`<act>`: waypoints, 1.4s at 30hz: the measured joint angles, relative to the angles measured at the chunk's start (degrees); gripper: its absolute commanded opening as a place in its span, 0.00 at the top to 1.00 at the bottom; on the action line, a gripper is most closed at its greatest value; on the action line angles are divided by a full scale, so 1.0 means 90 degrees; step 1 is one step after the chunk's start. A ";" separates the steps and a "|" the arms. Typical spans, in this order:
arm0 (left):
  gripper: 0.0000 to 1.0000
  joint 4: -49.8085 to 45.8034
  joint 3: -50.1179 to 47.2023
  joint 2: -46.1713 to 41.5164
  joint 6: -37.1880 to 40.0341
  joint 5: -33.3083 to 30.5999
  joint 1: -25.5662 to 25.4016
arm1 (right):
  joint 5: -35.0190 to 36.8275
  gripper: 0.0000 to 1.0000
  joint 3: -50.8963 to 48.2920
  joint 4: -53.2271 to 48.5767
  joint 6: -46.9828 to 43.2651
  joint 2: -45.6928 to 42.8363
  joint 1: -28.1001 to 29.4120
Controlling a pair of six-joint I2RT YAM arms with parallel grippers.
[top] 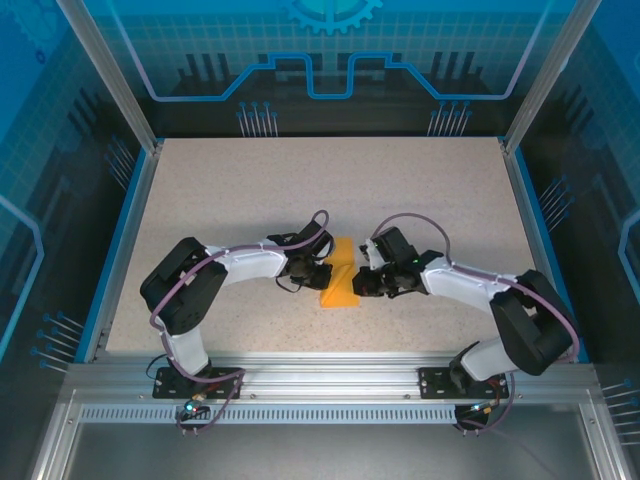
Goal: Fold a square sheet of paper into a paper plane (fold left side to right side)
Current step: Fold the triangle a second time at the center of the table.
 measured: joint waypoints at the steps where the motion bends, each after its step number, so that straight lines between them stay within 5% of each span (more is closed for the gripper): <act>1: 0.88 0.0000 0.0000 0.0000 0.0000 0.0000 0.0000 | -0.0053 0.97 -0.0053 0.0136 0.0058 -0.0066 -0.0078; 20: 0.88 -0.0002 0.0063 0.0049 0.0017 0.0007 0.0000 | -0.0712 1.00 0.0175 0.1885 0.0724 0.1124 -0.0257; 42: 0.88 -0.0005 0.0117 0.0097 0.0024 0.0032 0.0000 | -0.0801 1.00 0.0636 0.1865 0.0692 0.1797 -0.0131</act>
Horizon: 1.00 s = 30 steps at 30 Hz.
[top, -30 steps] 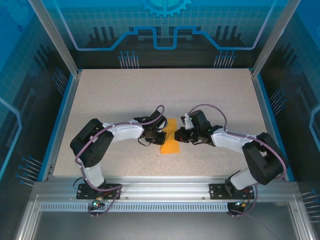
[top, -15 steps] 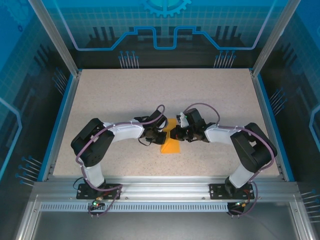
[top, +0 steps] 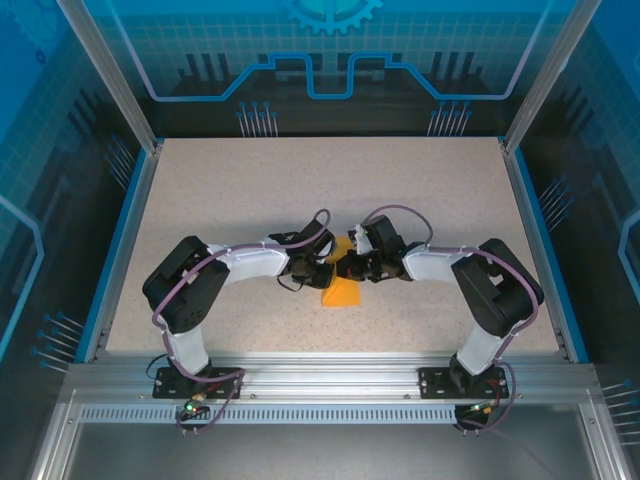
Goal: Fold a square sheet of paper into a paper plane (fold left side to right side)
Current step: Fold the triangle a second time at the center of the table.
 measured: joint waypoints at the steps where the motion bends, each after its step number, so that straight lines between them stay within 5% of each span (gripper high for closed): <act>1: 0.88 0.0000 0.0002 0.0000 0.0000 -0.0002 0.0000 | -0.0002 1.00 0.0012 -0.0027 -0.0005 0.0017 0.0000; 30: 0.85 0.0000 0.0034 0.0024 0.0002 0.0019 -0.0002 | 0.0270 1.00 0.0027 -0.0622 -0.0316 0.0097 0.0036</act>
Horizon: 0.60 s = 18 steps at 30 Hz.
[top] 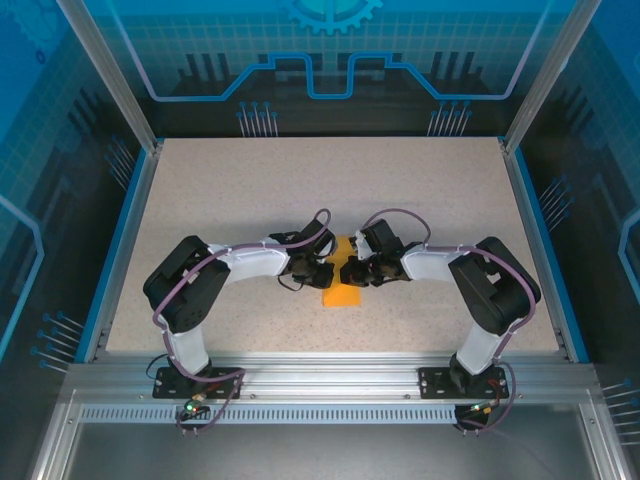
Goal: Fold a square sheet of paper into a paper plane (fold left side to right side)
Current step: Fold the triangle a second time at the center of the table.
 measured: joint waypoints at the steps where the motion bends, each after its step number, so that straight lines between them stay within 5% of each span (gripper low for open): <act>1: 0.85 0.0000 0.0000 0.0000 0.0000 0.0000 -0.0002 | 0.0019 1.00 0.0000 -0.0007 0.0000 0.0000 0.0002; 18: 0.81 -0.0005 0.0017 0.0010 -0.0005 0.0000 -0.0002 | 0.0138 1.00 0.0000 -0.0197 -0.0024 0.0000 0.0005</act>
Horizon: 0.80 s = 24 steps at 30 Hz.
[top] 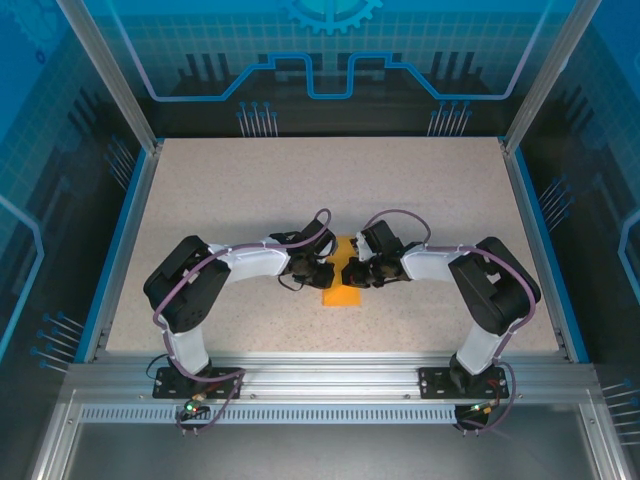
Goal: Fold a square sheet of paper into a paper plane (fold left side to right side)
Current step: Fold the triangle a second time at the center of the table.
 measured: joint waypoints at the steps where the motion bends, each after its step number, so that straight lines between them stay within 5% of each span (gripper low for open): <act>1: 0.80 0.0002 0.0000 0.0000 0.0000 0.0000 -0.0002 | 0.0005 1.00 0.0000 -0.0017 0.0000 0.0000 0.0000; 11: 0.62 -0.0359 -0.0002 -0.0347 -0.0041 -0.0240 -0.0024 | 0.0024 1.00 0.0000 -0.0024 0.0000 0.0000 0.0000; 16: 0.62 -0.0554 -0.0044 -0.0952 -0.0063 -0.0279 0.0002 | 0.0027 1.00 0.0000 -0.0024 0.0000 0.0000 0.0000; 24: 0.63 -0.0430 -0.0294 -0.1316 -0.0073 0.1110 0.0019 | 0.0024 1.00 0.0000 -0.0027 -0.0022 0.0000 0.0000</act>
